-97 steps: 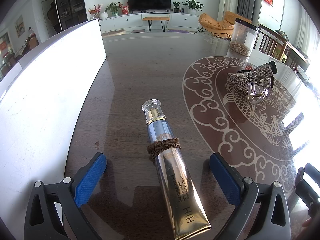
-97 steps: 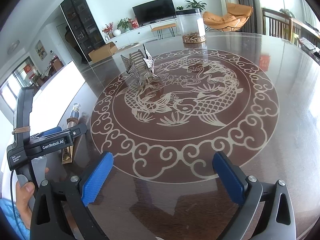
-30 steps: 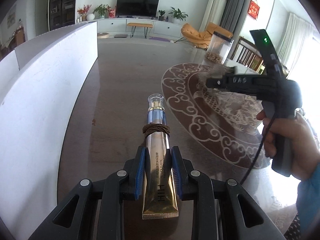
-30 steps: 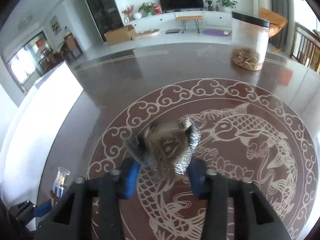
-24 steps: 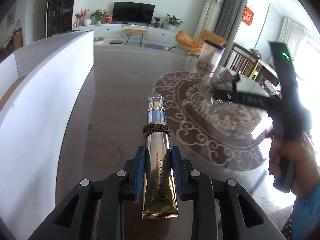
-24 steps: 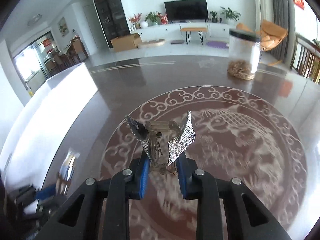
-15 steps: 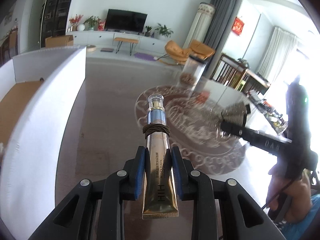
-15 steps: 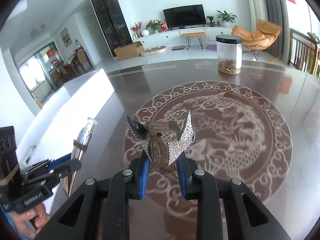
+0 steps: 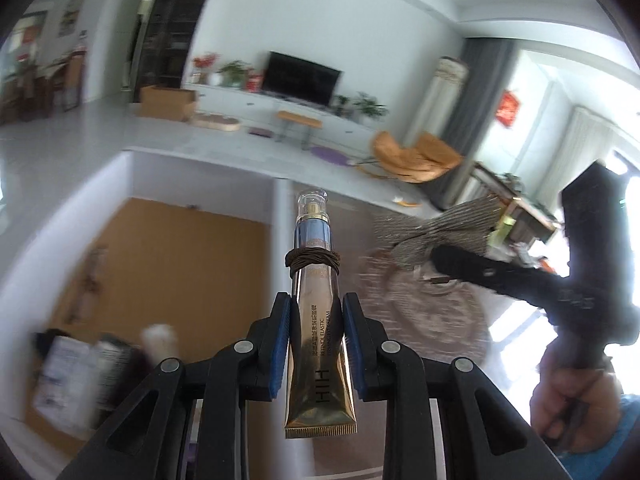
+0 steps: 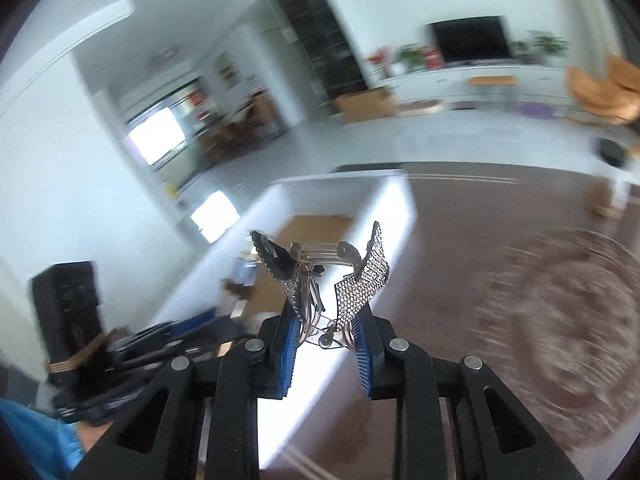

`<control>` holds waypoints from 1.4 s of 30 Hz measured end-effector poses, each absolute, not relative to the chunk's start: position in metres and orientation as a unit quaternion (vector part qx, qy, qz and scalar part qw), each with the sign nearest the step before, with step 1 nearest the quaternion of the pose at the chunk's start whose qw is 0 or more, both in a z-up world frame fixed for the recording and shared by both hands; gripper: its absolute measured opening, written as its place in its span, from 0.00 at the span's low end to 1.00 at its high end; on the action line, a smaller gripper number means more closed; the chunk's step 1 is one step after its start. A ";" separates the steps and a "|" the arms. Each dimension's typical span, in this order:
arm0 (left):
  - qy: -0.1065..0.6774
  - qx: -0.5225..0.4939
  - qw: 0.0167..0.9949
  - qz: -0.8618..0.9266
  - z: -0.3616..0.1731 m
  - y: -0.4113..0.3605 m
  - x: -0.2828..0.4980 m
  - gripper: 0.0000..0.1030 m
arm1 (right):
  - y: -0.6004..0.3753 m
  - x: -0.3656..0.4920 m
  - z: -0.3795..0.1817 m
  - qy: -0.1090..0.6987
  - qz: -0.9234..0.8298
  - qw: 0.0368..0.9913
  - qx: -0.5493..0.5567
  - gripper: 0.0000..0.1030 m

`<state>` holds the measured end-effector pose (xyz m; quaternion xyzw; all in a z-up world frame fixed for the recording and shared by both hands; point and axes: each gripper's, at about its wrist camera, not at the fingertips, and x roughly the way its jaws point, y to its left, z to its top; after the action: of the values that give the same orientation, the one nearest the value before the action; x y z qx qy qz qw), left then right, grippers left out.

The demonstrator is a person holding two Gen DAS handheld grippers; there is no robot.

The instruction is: Organize objects

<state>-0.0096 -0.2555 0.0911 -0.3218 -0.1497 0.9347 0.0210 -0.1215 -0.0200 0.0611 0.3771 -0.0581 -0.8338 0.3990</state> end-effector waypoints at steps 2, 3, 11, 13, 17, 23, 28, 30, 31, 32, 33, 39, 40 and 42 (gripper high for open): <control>-0.133 -0.343 -0.028 0.929 0.081 -0.287 -0.017 0.25 | -0.060 -0.125 0.062 -0.039 -0.822 0.417 0.387 0.25; -0.128 -0.356 -0.040 0.925 0.076 -0.297 -0.022 0.25 | -0.085 -0.129 0.059 -0.020 -0.817 0.420 0.395 0.25; -0.138 -0.442 -0.102 0.880 0.033 -0.345 -0.042 0.36 | -0.195 -0.149 -0.006 0.070 -0.762 0.399 0.505 0.36; -0.146 -0.433 -0.114 0.882 0.032 -0.348 -0.034 0.65 | -0.194 -0.152 -0.013 0.064 -0.762 0.395 0.509 0.41; -0.120 -0.406 -0.165 0.891 0.045 -0.341 -0.028 0.82 | -0.181 -0.150 0.001 0.056 -0.775 0.393 0.491 0.56; -0.061 -0.371 -0.268 0.887 0.085 -0.329 -0.015 1.00 | -0.164 -0.149 0.046 0.046 -0.804 0.385 0.450 0.69; -0.107 -0.374 -0.253 0.886 0.091 -0.329 0.002 1.00 | -0.156 -0.139 0.071 0.075 -0.821 0.368 0.430 0.78; -0.098 -0.379 -0.251 0.885 0.091 -0.324 0.002 1.00 | -0.155 -0.136 0.072 0.089 -0.821 0.361 0.432 0.79; -0.092 -0.386 -0.257 0.881 0.090 -0.323 0.002 1.00 | -0.154 -0.134 0.072 0.096 -0.821 0.358 0.434 0.80; -0.090 -0.391 -0.262 0.878 0.089 -0.323 0.002 1.00 | -0.154 -0.133 0.071 0.103 -0.821 0.356 0.435 0.80; -0.090 -0.393 -0.265 0.876 0.088 -0.323 0.001 1.00 | -0.155 -0.131 0.070 0.114 -0.820 0.352 0.436 0.80; -0.093 -0.391 -0.283 0.871 0.088 -0.325 0.007 1.00 | -0.155 -0.129 0.058 0.122 -0.816 0.345 0.447 0.80; -0.093 -0.391 -0.284 0.871 0.089 -0.326 0.007 1.00 | -0.156 -0.129 0.056 0.122 -0.815 0.345 0.449 0.80; -0.088 -0.387 -0.289 0.871 0.090 -0.326 0.009 1.00 | -0.156 -0.128 0.055 0.124 -0.814 0.345 0.451 0.80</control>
<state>0.0094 -0.3263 0.0903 -0.3872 -0.0882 0.8711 -0.2890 -0.1285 -0.1563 0.0553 0.4507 0.1241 -0.8139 0.3450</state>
